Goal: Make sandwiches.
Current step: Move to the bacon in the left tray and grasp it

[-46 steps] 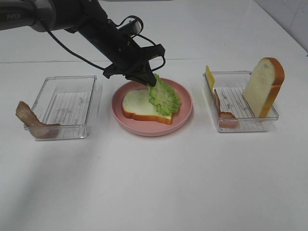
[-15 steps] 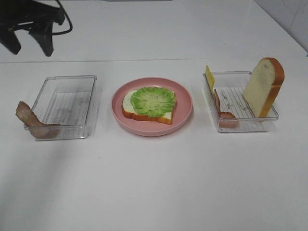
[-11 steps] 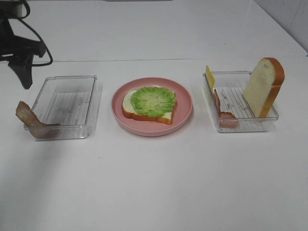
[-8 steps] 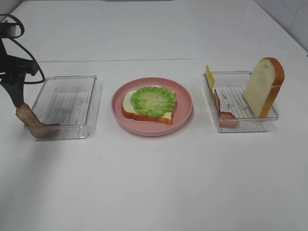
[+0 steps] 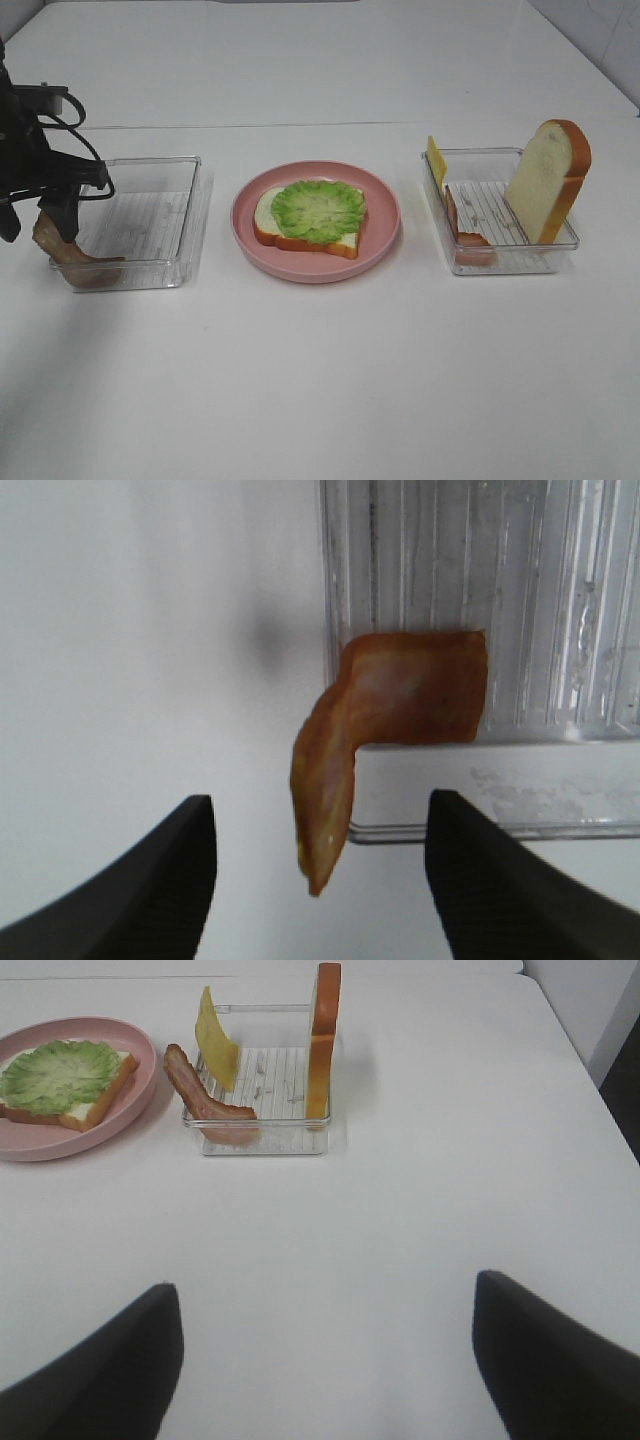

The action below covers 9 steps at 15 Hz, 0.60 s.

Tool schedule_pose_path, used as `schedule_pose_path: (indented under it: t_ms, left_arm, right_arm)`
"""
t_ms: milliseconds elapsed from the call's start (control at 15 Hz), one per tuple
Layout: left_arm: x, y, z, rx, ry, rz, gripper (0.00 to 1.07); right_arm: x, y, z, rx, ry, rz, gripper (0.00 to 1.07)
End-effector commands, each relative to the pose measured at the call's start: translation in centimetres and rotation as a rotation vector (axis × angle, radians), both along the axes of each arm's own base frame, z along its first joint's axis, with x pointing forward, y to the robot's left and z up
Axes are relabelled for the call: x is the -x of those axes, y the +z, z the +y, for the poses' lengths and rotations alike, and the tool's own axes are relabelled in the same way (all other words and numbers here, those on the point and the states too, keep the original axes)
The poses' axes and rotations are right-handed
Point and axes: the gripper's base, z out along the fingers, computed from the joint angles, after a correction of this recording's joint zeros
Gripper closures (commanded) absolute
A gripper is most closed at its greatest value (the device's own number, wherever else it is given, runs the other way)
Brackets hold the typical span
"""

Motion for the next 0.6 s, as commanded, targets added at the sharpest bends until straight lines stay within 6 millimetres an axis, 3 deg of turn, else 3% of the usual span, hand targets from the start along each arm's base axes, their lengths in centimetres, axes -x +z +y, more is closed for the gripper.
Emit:
schedule_pose_path:
  t_ms: [67,400,600]
  left_arm:
    - [-0.4,-0.4,-0.1,0.017,0.018,-0.041,0.54]
    - [-0.6,-0.7,-0.1,0.019,0.018,-0.053,0.58]
    - [-0.7,-2.0,-0.1,0.013,0.015,-0.01,0.58]
  right_arm:
    - [0.1,0.0,0.0,0.004,-0.003,-0.022,0.32]
    - [0.1,0.0,0.0,0.004,-0.003,-0.022,0.32]
    - [0.1,0.0,0.0,0.004,-0.003,-0.022,0.32]
